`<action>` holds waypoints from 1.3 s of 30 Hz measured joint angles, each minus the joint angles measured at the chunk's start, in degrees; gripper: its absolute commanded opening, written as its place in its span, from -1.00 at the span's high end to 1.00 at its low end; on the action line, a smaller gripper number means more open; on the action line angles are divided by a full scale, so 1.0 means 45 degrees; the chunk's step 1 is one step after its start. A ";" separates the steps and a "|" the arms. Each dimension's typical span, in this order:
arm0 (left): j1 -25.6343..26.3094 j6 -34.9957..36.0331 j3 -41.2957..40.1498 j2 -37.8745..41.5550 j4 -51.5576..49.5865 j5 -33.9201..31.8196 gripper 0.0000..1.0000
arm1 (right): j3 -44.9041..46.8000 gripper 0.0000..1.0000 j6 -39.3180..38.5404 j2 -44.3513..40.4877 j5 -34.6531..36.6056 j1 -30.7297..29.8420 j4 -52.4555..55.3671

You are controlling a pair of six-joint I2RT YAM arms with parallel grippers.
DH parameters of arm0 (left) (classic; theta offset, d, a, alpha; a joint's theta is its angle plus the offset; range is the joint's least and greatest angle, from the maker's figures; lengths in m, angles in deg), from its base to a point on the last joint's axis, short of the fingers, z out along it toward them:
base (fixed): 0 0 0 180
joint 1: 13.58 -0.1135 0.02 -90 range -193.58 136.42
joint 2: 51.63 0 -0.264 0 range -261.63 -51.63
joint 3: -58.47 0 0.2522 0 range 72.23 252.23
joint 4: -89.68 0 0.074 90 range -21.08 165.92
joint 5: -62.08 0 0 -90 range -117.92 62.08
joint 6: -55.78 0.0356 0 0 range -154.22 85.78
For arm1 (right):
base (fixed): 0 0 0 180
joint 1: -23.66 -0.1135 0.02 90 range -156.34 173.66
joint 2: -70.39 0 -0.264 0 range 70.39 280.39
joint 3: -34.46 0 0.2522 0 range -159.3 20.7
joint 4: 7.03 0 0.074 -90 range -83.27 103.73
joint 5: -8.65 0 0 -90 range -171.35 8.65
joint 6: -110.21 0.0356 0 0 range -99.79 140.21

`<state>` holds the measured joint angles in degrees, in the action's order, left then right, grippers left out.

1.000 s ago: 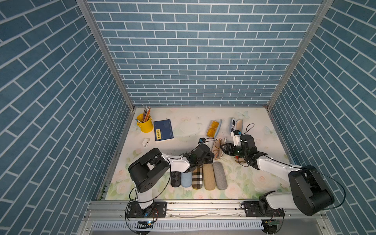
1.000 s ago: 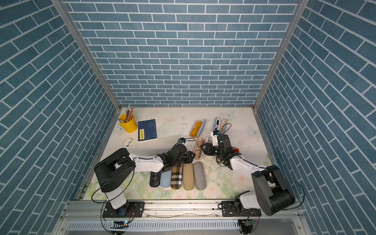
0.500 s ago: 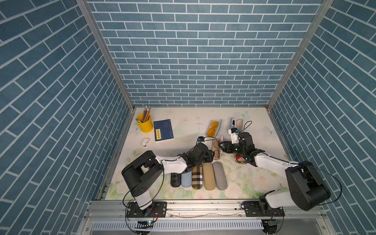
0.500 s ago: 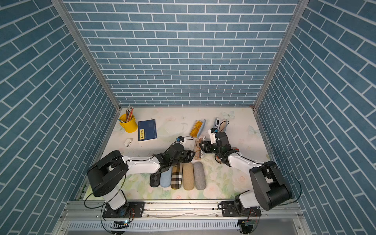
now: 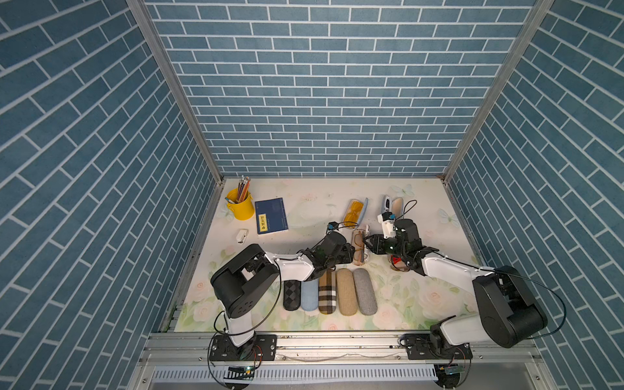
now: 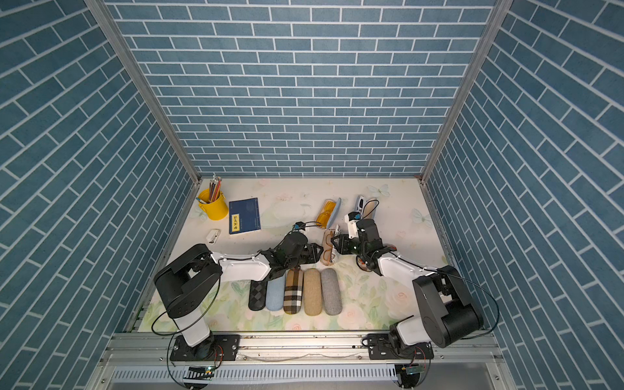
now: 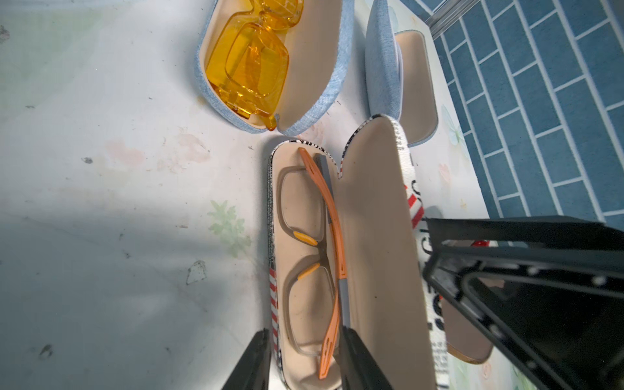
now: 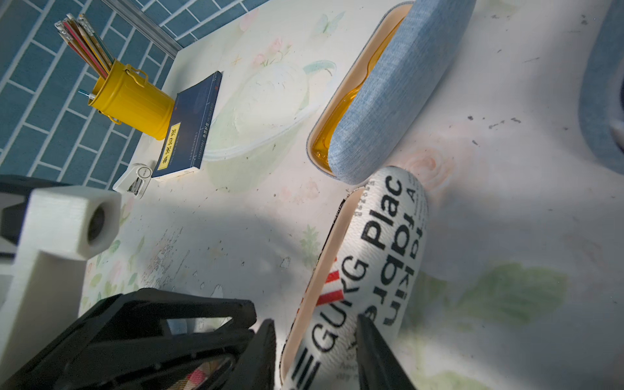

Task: Close the glasses case
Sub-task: Close the glasses case at the center of the board.

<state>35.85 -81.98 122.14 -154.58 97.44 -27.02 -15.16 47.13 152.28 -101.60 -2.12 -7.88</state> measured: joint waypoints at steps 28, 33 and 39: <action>-0.0481 0.0665 0.1195 -0.1292 -0.0350 -0.0155 0.70 | -0.0500 0.32 -0.0379 0.0835 0.0000 -0.0384 -0.0005; -0.0529 0.0690 0.1195 -0.1292 -0.0350 -0.0131 0.74 | -0.0670 0.34 -0.0393 0.0996 0.0000 -0.0413 0.0000; -0.0549 0.0729 0.1195 -0.1292 -0.0340 -0.0121 0.74 | -0.0690 0.36 -0.0418 0.1054 0.0015 -0.0466 0.0000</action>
<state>33.38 -78.71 127.52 -160.40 95.91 -27.56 -18.26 45.25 157.02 -101.53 -4.22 -7.88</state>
